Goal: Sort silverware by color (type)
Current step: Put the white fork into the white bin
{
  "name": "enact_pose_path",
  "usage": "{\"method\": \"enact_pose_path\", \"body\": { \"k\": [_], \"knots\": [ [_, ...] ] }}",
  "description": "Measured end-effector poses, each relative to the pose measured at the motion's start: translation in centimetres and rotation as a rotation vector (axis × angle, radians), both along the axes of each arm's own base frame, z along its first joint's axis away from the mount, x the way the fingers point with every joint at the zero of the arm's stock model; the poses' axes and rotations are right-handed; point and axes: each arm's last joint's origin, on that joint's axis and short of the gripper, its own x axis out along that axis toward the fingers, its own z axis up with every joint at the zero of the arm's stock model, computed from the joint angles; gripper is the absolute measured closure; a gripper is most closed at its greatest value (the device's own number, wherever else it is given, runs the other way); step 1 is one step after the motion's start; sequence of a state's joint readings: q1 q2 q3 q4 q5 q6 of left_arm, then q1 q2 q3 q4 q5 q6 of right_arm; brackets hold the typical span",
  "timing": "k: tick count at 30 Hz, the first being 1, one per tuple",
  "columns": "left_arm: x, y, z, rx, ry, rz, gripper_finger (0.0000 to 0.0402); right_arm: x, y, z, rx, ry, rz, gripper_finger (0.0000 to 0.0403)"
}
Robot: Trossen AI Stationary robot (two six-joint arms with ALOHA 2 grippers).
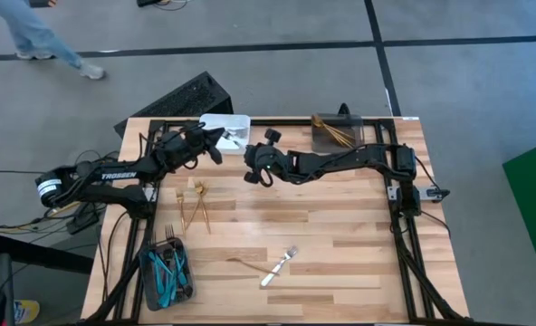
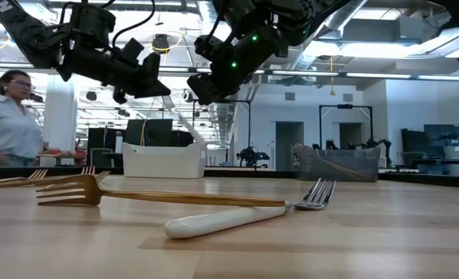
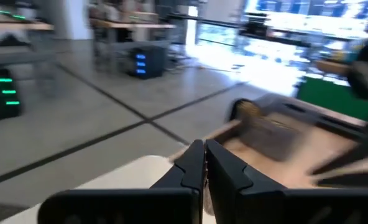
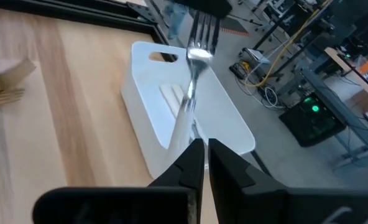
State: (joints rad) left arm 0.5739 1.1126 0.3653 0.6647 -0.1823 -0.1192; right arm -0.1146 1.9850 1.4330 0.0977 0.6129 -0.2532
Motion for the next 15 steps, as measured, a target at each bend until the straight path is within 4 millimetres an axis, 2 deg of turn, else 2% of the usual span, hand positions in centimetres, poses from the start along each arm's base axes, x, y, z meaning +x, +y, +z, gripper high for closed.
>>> {"method": "enact_pose_path", "body": {
  "k": [8,15],
  "knots": [
    [-1.2,1.4,0.0,-0.001,-0.001,0.233,0.0401,-0.6,0.0,-1.0,0.062,0.062,-0.058,0.0354],
    [-2.5,2.8,-0.1,-0.036,-0.036,0.325,0.0401,-1.1,-0.5,-1.6,0.127,0.088,-0.112,0.0354]
  ]
}}
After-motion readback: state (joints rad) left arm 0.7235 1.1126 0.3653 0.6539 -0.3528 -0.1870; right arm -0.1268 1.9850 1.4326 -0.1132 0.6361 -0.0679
